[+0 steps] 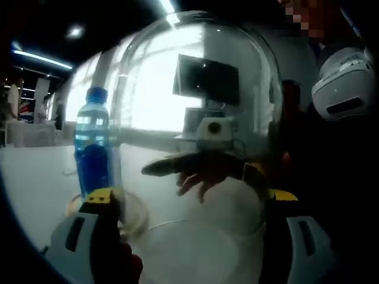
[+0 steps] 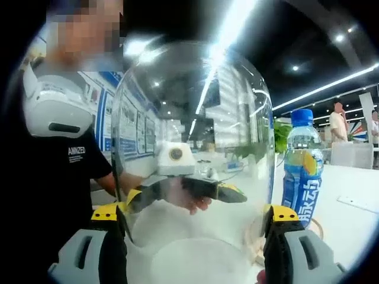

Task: Open the cover put in the Mizone put the cover back on

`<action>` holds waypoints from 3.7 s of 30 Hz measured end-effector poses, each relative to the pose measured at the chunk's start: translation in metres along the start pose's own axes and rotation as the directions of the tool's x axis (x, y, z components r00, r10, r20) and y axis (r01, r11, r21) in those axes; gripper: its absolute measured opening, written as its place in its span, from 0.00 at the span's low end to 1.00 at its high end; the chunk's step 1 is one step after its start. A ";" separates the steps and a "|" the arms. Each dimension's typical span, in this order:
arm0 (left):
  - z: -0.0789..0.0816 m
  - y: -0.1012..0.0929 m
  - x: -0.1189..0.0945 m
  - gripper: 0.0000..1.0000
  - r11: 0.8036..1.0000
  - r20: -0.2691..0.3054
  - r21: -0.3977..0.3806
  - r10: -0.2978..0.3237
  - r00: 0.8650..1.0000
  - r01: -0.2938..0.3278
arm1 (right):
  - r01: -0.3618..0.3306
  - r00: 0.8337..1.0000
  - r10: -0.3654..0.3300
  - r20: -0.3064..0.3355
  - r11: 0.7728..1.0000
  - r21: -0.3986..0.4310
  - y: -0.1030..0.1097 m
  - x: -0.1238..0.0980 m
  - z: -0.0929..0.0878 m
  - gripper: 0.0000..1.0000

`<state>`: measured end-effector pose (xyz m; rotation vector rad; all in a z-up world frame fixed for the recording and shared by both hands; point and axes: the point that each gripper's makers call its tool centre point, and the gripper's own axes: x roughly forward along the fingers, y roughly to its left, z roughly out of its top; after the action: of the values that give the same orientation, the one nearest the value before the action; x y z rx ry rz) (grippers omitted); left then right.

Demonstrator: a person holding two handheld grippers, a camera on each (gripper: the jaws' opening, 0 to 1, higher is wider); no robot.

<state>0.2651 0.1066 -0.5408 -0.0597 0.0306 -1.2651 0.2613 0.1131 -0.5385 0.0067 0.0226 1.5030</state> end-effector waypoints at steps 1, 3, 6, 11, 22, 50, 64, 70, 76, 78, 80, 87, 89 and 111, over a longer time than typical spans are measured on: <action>0.000 0.000 0.000 0.86 1.000 -0.004 0.000 -0.001 1.000 0.001 | -0.004 1.000 0.004 -0.013 1.000 0.000 -0.001 0.000 0.000 0.90; 0.000 0.002 0.002 0.86 1.000 -0.015 -0.002 -0.004 1.000 0.004 | -0.011 0.999 0.011 -0.041 1.000 0.002 -0.003 0.000 -0.001 0.90; 0.000 0.004 0.004 0.86 1.000 -0.035 -0.008 -0.010 0.999 0.009 | -0.021 0.997 0.022 -0.068 1.000 0.004 -0.006 0.000 -0.002 0.90; 0.003 0.007 -0.004 0.84 0.996 -0.025 -0.060 -0.068 0.997 0.066 | -0.055 0.995 0.055 -0.088 0.998 0.004 -0.006 -0.004 -0.003 0.90; 0.013 0.003 -0.002 0.83 0.987 0.037 -0.116 -0.107 0.994 0.111 | -0.148 0.986 0.148 -0.074 0.989 0.008 -0.005 -0.004 -0.002 0.90; 0.020 -0.009 -0.001 0.86 0.986 0.063 -0.127 -0.100 0.993 0.107 | -0.133 0.991 0.131 0.028 0.987 0.092 0.008 0.001 0.006 0.91; 0.018 -0.016 0.002 0.87 0.991 0.007 -0.084 -0.103 0.995 0.103 | -0.131 0.991 0.131 0.005 0.989 0.062 0.017 -0.002 0.004 0.91; 0.012 -0.017 0.002 0.87 0.993 -0.037 -0.054 -0.105 0.994 0.103 | -0.137 0.991 0.137 -0.002 0.990 0.034 0.020 -0.003 0.005 0.91; 0.025 -0.017 -0.001 0.87 0.992 0.009 -0.073 -0.102 0.995 0.102 | -0.129 0.991 0.127 0.030 0.990 0.053 0.022 -0.003 0.016 0.91; 0.030 -0.018 0.000 0.87 0.993 0.014 -0.063 -0.101 0.995 0.102 | -0.127 0.991 0.126 0.035 0.991 0.041 0.023 -0.004 0.022 0.91; 0.034 -0.019 -0.001 0.87 0.993 0.018 -0.049 -0.105 0.994 0.105 | -0.125 0.992 0.124 0.037 0.992 0.028 0.025 -0.003 0.026 0.91; 0.040 -0.026 -0.001 0.87 0.994 0.015 -0.005 -0.110 0.994 0.110 | -0.126 0.992 0.127 0.015 0.992 -0.018 0.031 -0.004 0.034 0.91; 0.043 -0.027 -0.001 0.87 0.994 0.026 -0.002 -0.110 0.994 0.110 | -0.125 0.992 0.125 0.012 0.992 -0.022 0.032 -0.004 0.037 0.91; 0.096 -0.047 -0.002 0.87 0.996 0.109 -0.016 -0.091 0.990 0.093 | -0.120 0.991 0.120 0.058 0.993 -0.014 0.045 -0.013 0.084 0.91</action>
<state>0.2249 0.0967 -0.4425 -0.1491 -0.0529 -1.3520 0.2172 0.1042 -0.4533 0.0446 -0.0330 1.6228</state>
